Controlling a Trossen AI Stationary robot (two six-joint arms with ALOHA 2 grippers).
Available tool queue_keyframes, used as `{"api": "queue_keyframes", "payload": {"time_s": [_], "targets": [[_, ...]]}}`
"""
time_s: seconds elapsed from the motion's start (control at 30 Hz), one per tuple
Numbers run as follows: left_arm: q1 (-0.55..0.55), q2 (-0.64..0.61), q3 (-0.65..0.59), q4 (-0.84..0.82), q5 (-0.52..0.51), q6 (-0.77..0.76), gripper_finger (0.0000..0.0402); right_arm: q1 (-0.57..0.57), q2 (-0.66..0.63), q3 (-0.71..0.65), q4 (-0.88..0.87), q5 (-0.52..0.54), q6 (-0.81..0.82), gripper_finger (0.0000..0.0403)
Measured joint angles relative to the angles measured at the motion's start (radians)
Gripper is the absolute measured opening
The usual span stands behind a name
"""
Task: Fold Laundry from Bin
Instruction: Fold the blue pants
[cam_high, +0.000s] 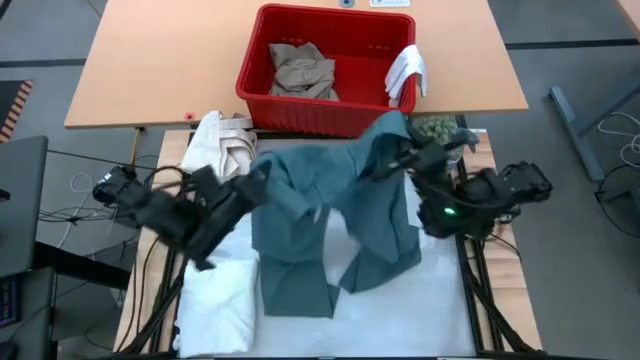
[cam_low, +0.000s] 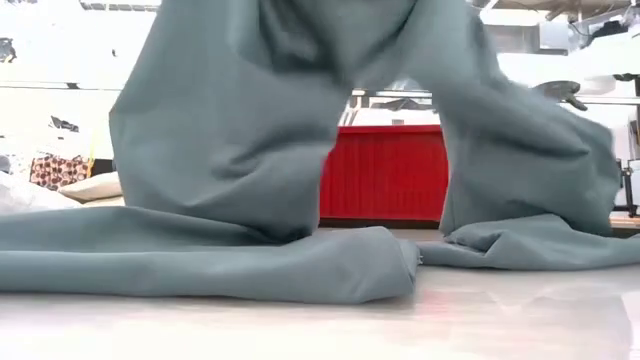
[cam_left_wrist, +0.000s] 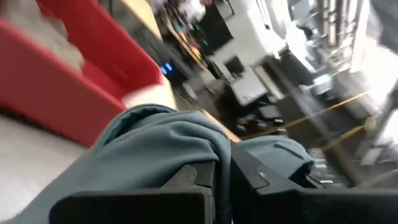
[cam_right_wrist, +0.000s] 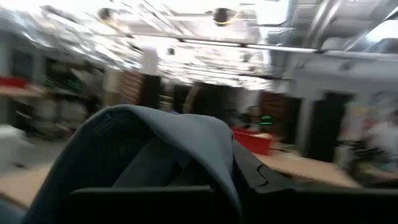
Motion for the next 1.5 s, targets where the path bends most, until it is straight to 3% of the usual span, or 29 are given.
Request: {"api": "queue_keyframes", "payload": {"time_s": [0.13,0.23,0.3,0.4,0.5,0.57,0.63,0.77,0.83,0.93,1.13,1.27,1.4,1.5], "targets": [[0.063,0.002,0.000,-0.289,0.001,-0.150,0.0003,-0.084,-0.035,-0.235,-0.001,-0.002,0.127,0.0033],[0.078,-0.013,0.000,-0.561,0.015,-0.276,0.0003,-0.097,-0.048,-0.362,-0.019,0.060,0.315,0.0035],[0.079,-0.035,0.000,-0.795,0.065,-0.452,0.0003,-0.087,-0.050,-0.430,-0.021,0.118,0.462,0.0048],[0.088,-0.070,0.000,-1.223,0.234,-0.895,0.0004,-0.048,-0.045,-0.523,-0.047,0.227,0.698,0.0057],[0.104,-0.079,0.000,-1.652,0.455,-1.320,0.0004,0.035,-0.044,-0.591,-0.040,0.258,0.881,0.0038],[0.095,-0.075,-0.001,-1.870,0.560,-1.484,0.0004,0.103,-0.046,-0.612,-0.036,0.271,0.928,0.0034],[0.060,-0.070,-0.001,-1.979,0.605,-1.559,0.0004,0.176,-0.046,-0.616,-0.041,0.283,0.940,0.0034],[-0.019,-0.069,-0.001,-1.978,0.653,-1.488,0.0004,0.345,-0.046,-0.617,-0.050,0.285,1.085,0.0034],[-0.053,-0.069,-0.001,-1.928,0.724,-1.408,0.0004,0.437,-0.046,-0.617,-0.081,0.285,1.190,0.0034],[-0.098,-0.055,-0.001,-1.830,0.904,-1.310,0.0004,0.577,-0.046,-0.617,-0.197,0.285,1.415,0.0034],[-0.180,0.023,0.000,-1.618,1.240,-1.194,0.0004,0.799,-0.045,-0.617,-0.492,0.281,2.061,0.0034],[-0.184,0.086,0.000,-1.605,1.396,-1.148,0.0004,0.815,-0.038,-0.617,-0.736,0.271,2.470,0.0034],[-0.149,0.150,0.000,-1.619,1.399,-1.063,0.0004,0.739,0.011,-0.617,-0.954,0.271,2.828,0.0034],[-0.078,0.177,-0.001,-1.655,1.344,-0.896,0.0004,0.604,0.028,-0.617,-1.020,0.273,2.899,0.0034]]}}
